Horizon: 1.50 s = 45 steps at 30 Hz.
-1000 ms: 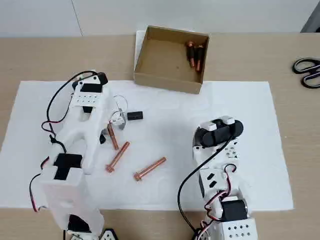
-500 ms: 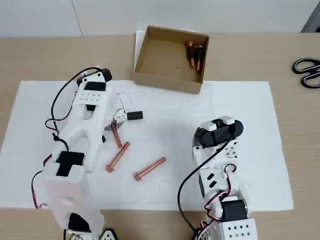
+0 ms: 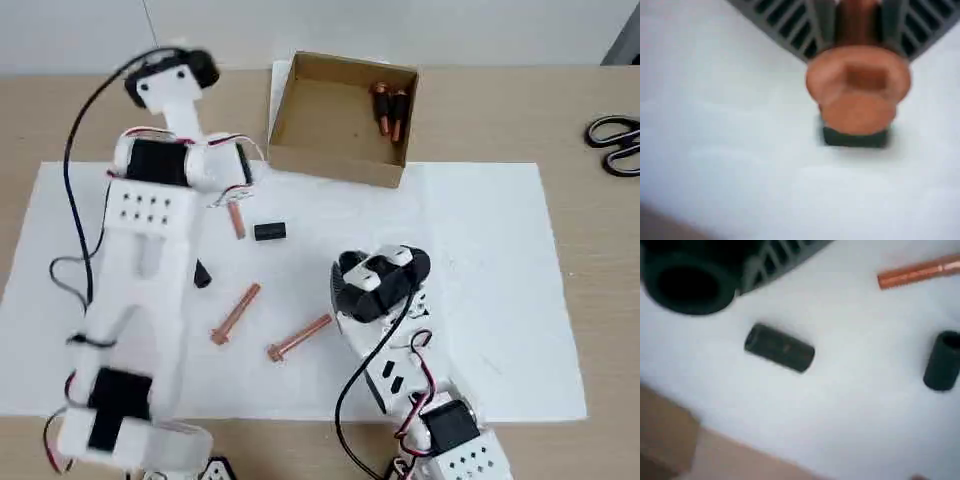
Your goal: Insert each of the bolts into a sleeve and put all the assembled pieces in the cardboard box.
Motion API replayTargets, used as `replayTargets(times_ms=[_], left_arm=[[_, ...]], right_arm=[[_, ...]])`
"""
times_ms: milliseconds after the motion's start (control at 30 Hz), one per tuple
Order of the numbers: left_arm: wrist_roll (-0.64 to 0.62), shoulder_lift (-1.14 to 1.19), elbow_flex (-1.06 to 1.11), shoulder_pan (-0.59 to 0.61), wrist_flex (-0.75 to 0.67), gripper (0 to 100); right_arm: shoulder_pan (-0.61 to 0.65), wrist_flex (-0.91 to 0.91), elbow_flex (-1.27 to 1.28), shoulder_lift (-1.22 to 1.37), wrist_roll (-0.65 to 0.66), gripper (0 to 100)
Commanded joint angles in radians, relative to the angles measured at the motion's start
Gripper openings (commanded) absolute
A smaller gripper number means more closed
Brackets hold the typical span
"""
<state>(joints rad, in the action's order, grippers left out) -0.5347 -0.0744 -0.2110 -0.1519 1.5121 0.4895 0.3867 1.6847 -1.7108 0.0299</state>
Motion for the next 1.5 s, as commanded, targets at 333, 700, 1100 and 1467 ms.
replayTargets(times_ms=[333,700,1100,1467], left_arm=[[0.008,-0.451,0.119,-0.275,-0.285,1],[0.169,-0.985,0.819,-0.333,-0.821,1],[0.224,-1.138,1.178,-0.344,-1.298,1],[0.222,-1.146,1.179,-0.430,-1.293,1]], right_arm=[[0.005,-0.226,0.003,-0.016,0.000,0.5],[-0.025,-0.249,0.003,-0.016,0.000,0.5],[0.021,-0.306,0.003,-0.022,0.078,0.5],[0.067,-0.420,0.003,-0.015,0.078,0.5]])
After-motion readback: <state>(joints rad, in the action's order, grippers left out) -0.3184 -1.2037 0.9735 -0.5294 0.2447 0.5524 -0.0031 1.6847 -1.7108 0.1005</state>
